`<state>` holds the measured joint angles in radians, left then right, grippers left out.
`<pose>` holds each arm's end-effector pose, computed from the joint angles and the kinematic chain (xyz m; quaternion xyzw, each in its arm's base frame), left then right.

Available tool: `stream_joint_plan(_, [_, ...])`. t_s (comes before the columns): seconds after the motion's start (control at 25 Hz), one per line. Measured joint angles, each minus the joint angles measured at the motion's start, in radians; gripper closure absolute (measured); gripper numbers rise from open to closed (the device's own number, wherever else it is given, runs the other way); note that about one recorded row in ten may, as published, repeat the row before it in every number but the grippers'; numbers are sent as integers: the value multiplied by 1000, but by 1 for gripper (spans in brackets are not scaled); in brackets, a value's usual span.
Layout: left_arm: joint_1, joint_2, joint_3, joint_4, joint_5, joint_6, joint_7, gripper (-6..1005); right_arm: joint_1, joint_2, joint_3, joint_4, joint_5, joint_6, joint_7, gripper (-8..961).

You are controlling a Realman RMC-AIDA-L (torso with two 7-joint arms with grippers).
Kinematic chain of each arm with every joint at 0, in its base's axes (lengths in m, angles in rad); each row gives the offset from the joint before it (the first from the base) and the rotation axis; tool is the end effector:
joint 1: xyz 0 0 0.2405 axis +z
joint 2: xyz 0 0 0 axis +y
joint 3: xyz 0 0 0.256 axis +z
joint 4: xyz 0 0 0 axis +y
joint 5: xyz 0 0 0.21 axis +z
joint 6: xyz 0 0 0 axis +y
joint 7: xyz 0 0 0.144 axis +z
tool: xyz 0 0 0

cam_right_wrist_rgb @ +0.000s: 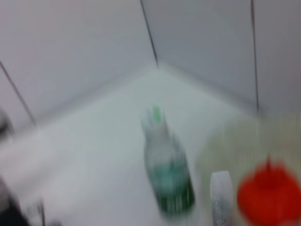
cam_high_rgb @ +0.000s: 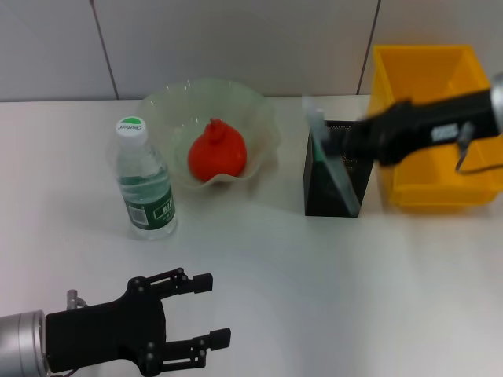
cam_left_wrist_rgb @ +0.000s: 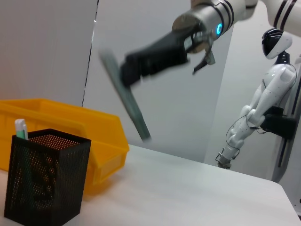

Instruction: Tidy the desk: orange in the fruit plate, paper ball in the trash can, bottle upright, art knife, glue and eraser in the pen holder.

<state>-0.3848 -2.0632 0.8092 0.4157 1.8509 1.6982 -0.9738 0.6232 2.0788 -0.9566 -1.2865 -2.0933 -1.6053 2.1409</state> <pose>-0.2875 0.2509 -0.0334 -0.9348 -0.1438 -0.3139 0.0831 0.1451 0.3706 0.0544 -0.9538 0.2391 0.1333 0.1241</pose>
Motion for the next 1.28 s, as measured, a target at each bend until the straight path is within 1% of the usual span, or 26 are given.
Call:
stream_joint_plan(0.16, [1,0,-1,0,-1,0,0,201,-48,-1,132,85,203,40,-197,826])
stream_joint_plan(0.2, [1,0,-1,0,-1,0,0,201,-61,-1,178,144,275,69,-285,827])
stream_joint_plan(0.24, [1,0,-1,0,-1,0,0,201,-61,-1,178,144,275,69,-285,827])
stream_joint_plan(0.32, [1,-1,-1,0,-1,0,0,201,-64,-3,215,223,322,115,-364,827])
stream_joint_plan(0.36, [1,-1,-1,0,-1,0,0,201,-62,-4,220,245,326,134,-382,828])
stream_joint_plan(0.4, [1,-1,-1,0,-1,0,0,201,-55,-5,225,303,332,183,-427,828])
stream_joint_plan(0.44, [1,-1,-1,0,-1,0,0,201,-55,-5,225,303,332,183,-427,828])
stream_joint_plan(0.56, [1,-2,-1,0,-2,0,1,201,-42,-3,220,372,337,254,-498,829])
stream_joint_plan(0.76, [1,-1,-1,0,-4,0,1,201,-3,-1,214,492,342,348,-578,827])
stream_joint_plan(0.8, [1,-2,-1,0,-4,0,0,201,13,-1,214,533,342,392,-600,826])
stream_joint_plan(0.84, [1,-2,-1,0,-4,1,0,201,13,-1,214,533,342,392,-600,825])
stream_joint_plan(1.0, [1,-2,-1,0,-4,12,0,201,53,0,213,613,342,459,-640,821])
stream_joint_plan(1.28, [1,-2,-1,0,-5,21,0,201,66,0,191,649,337,496,-645,815])
